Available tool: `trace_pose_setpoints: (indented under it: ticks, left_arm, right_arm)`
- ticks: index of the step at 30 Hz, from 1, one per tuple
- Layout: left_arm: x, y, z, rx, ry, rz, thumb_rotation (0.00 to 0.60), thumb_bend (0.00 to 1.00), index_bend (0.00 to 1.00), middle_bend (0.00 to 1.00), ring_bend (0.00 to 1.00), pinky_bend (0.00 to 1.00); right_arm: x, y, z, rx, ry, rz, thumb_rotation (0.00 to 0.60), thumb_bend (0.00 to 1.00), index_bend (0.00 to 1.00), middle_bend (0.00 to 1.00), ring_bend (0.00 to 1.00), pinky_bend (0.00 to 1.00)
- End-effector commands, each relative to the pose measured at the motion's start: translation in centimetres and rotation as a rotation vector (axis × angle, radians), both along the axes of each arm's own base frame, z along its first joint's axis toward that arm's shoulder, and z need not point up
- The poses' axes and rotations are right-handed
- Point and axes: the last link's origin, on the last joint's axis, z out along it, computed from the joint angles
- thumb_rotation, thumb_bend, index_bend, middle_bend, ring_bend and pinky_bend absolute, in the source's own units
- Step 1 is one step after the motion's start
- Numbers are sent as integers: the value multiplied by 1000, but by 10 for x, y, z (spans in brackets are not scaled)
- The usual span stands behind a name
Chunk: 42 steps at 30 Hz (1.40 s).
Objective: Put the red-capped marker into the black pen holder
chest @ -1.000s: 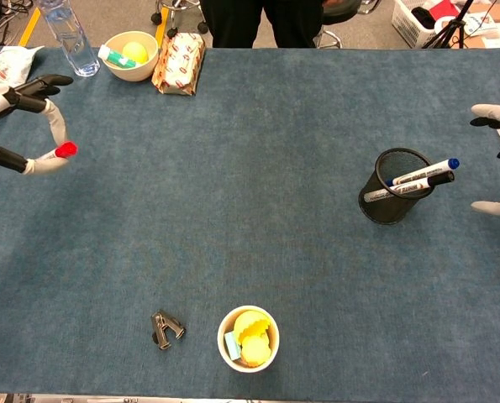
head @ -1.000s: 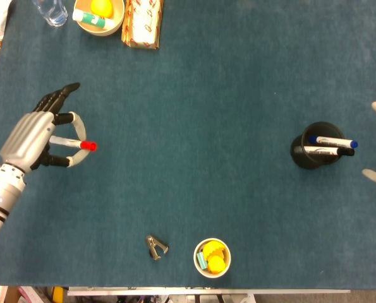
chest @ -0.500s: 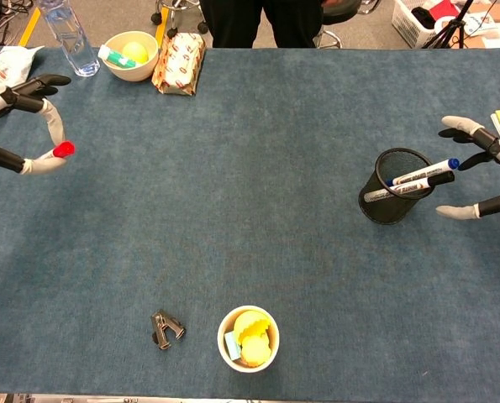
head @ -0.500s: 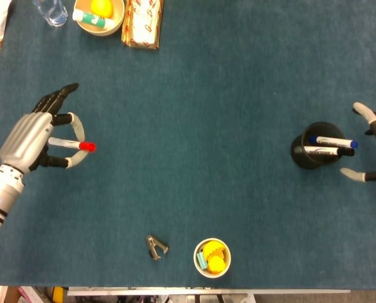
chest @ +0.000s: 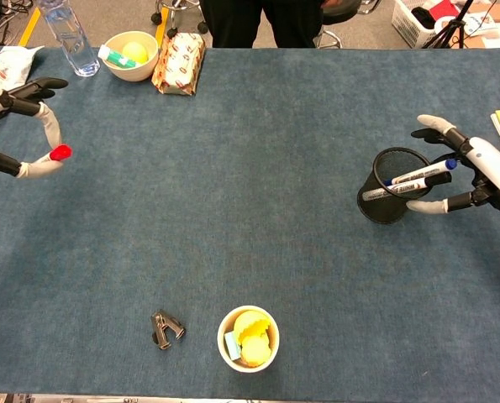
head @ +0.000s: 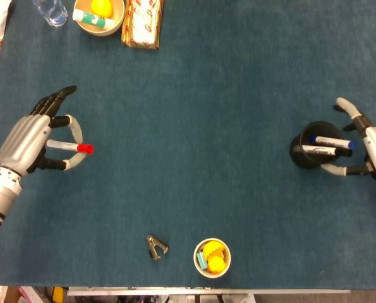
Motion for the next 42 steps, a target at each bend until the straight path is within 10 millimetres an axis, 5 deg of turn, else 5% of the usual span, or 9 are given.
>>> trace_pose_setpoints:
  ticks: [1, 8, 19, 28, 42]
  left_arm:
    - [-1, -1, 0, -1, 1, 3, 600, 268, 649, 19, 0, 44]
    - [-3, -2, 0, 0, 4, 6, 600, 268, 649, 19, 0, 44]
    - [-7, -5, 0, -1, 4, 16, 600, 268, 649, 19, 0, 44]
    - [-6, -5, 1, 1, 3, 12, 600, 268, 649, 19, 0, 44]
    - [0, -4, 3, 7, -7, -3, 600, 268, 649, 19, 0, 44]
  right_arm:
    - [3, -2, -8, 11, -18, 18, 600, 0, 32, 178, 110, 295]
    - [8, -5, -18, 24, -27, 51, 600, 0, 41, 203, 121, 293]
    - [12, -10, -29, 32, -18, 72, 600, 0, 198, 297, 207, 334]
    - [13, -13, -31, -4, -13, 72, 600, 0, 402, 477, 386, 422]
    - [17, -13, -29, -37, -28, 79, 600, 0, 516, 561, 467, 459]
